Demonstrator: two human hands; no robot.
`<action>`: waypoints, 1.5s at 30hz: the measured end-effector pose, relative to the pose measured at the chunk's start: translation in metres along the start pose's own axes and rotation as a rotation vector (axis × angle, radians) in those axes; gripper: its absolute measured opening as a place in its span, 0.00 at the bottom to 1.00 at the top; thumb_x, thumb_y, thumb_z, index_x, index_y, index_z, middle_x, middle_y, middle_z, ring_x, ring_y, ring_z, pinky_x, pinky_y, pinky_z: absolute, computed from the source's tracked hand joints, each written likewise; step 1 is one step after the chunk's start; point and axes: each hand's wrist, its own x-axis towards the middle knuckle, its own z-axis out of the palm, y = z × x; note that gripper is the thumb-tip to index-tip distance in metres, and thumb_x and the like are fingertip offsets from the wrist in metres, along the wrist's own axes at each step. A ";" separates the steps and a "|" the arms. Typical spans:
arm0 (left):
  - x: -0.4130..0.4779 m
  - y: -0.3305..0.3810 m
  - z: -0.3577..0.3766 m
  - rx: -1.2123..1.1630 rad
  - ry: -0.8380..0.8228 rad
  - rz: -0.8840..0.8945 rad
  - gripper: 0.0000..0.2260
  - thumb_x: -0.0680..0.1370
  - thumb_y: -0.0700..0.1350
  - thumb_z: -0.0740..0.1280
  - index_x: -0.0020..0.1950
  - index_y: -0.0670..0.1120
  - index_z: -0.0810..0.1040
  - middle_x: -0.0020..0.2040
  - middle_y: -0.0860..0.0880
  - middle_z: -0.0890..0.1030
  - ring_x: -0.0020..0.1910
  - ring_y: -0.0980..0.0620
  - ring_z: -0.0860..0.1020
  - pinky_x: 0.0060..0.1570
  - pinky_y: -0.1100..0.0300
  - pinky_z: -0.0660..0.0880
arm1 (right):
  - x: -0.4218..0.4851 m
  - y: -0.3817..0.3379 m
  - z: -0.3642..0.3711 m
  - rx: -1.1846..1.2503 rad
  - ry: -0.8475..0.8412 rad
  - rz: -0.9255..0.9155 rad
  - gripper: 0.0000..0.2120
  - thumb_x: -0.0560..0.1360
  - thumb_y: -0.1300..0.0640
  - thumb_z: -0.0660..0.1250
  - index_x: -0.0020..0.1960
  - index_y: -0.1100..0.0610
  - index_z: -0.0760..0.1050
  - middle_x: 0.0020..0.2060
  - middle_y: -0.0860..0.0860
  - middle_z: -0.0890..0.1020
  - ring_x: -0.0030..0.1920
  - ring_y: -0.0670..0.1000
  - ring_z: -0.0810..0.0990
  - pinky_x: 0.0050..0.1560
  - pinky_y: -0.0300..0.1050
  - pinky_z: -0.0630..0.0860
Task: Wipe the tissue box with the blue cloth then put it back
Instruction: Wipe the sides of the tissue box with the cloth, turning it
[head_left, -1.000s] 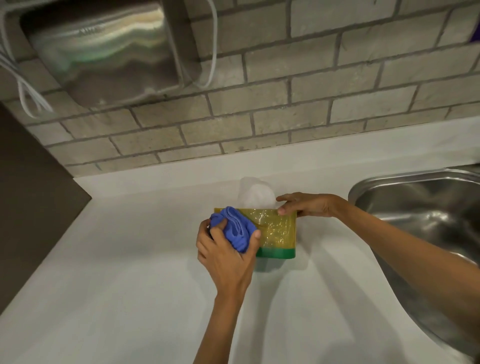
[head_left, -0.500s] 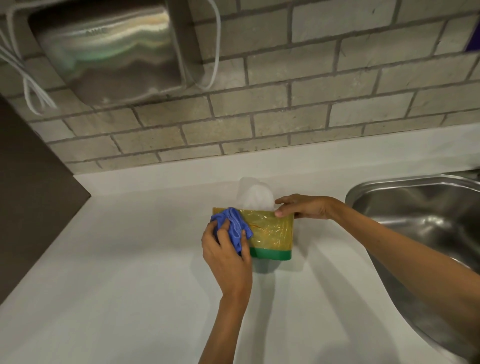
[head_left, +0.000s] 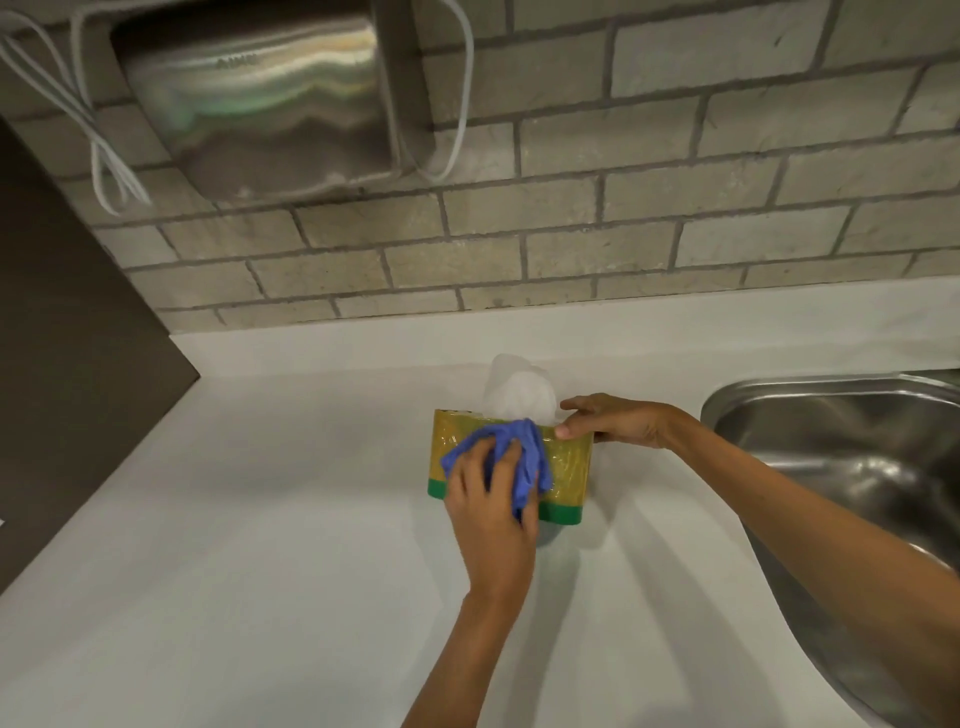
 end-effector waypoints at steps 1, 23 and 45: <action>-0.006 -0.001 0.000 0.001 -0.035 0.058 0.15 0.70 0.43 0.70 0.56 0.44 0.79 0.56 0.40 0.79 0.57 0.47 0.71 0.52 0.55 0.72 | 0.000 0.000 0.000 -0.004 0.001 -0.002 0.44 0.69 0.49 0.70 0.75 0.60 0.51 0.70 0.56 0.67 0.69 0.53 0.67 0.69 0.44 0.66; 0.006 0.000 0.003 -0.087 0.022 -0.119 0.16 0.72 0.48 0.65 0.56 0.42 0.78 0.58 0.41 0.77 0.56 0.44 0.72 0.55 0.51 0.73 | -0.008 0.000 0.006 0.001 0.113 -0.005 0.48 0.67 0.44 0.71 0.76 0.58 0.48 0.74 0.56 0.61 0.70 0.54 0.65 0.64 0.43 0.68; 0.015 -0.029 -0.010 -0.136 0.098 -0.241 0.12 0.72 0.38 0.70 0.54 0.38 0.78 0.57 0.39 0.77 0.55 0.39 0.74 0.54 0.57 0.69 | -0.017 -0.002 0.005 -0.073 0.096 0.010 0.48 0.68 0.46 0.71 0.76 0.57 0.46 0.73 0.57 0.63 0.71 0.55 0.63 0.71 0.48 0.64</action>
